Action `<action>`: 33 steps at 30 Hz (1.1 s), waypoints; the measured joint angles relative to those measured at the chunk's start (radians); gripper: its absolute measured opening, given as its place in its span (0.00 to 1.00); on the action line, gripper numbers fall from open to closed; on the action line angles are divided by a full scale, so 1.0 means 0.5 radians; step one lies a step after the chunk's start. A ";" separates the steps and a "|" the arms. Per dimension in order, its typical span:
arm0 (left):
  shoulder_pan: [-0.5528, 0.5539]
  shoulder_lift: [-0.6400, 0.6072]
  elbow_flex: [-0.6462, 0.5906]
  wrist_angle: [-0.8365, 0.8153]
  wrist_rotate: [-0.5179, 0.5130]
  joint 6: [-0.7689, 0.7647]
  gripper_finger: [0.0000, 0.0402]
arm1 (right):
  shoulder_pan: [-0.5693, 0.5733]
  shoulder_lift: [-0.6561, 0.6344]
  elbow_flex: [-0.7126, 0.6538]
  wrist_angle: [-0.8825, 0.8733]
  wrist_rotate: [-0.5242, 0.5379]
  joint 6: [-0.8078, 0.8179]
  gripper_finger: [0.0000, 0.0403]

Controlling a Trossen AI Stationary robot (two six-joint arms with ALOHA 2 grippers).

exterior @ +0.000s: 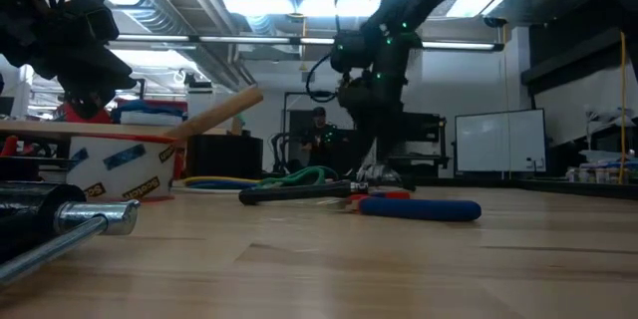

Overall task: Coil cords
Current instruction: Uncoil the red wire from the black spool

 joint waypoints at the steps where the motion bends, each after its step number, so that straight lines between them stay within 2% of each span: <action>1: 0.000 0.000 0.000 0.000 0.000 0.000 0.18 | 0.000 0.000 0.037 -0.047 0.005 -0.017 0.66; 6: 0.000 0.001 0.000 0.000 0.000 0.000 0.18 | 0.001 -0.001 0.230 -0.329 0.072 -0.167 0.66; 13: -0.001 0.001 0.000 0.008 0.062 -0.182 0.18 | 0.032 -0.008 0.392 -0.710 0.128 0.010 0.66; 17: -0.052 0.001 -0.001 0.037 0.251 -0.294 0.18 | 0.152 -0.009 0.392 -0.820 0.219 0.006 0.66; 23: -0.213 0.028 -0.001 0.038 0.257 -0.520 0.18 | 0.391 -0.011 0.391 -0.829 0.488 -0.022 0.66; 28: -0.395 0.192 -0.002 0.048 0.185 -0.709 0.17 | 0.542 -0.011 0.391 -0.834 0.755 -0.043 0.66; 33: -0.599 0.479 -0.011 0.211 0.047 -0.725 0.11 | 0.640 -0.011 0.391 -0.838 0.836 -0.047 0.66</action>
